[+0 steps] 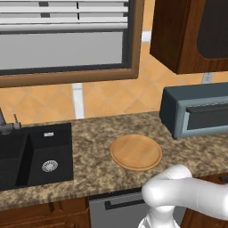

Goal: Pick up the kebab skewer and baguette bread, and place them inside the toaster oven. Close the toaster oven door and start by setting the timer.

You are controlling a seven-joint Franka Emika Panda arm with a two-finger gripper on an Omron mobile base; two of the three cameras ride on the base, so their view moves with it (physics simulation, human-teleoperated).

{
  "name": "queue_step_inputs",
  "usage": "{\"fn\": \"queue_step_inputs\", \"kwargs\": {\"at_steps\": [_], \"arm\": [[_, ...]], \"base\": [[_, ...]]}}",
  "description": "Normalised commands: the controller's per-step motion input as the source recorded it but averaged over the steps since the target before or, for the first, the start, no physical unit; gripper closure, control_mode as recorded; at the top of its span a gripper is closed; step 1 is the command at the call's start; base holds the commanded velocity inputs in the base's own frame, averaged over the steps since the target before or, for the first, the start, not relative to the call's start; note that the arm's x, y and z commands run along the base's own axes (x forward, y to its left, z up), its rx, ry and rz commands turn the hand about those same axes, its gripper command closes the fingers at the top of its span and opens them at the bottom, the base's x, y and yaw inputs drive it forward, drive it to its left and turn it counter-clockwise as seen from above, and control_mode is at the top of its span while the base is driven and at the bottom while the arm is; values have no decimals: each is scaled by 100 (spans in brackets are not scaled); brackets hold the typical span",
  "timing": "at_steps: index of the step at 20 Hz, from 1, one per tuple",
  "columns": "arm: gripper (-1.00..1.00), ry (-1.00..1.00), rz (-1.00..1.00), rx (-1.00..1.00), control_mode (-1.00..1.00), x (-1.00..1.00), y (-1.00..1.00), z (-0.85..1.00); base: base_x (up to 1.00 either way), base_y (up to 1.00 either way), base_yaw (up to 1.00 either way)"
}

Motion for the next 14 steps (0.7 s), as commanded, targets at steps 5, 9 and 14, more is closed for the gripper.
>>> {"fn": "queue_step_inputs", "kwargs": {"at_steps": [5,9,14], "arm": [[-100,-13,0,14,-100,18,0,-8],[-100,-12,0,8,-100,21,0,-11],[-100,-2,-1,3,-100,21,-6,-19]], "base": [[0,0,0],[0,0,0],[0,0,0]]}}
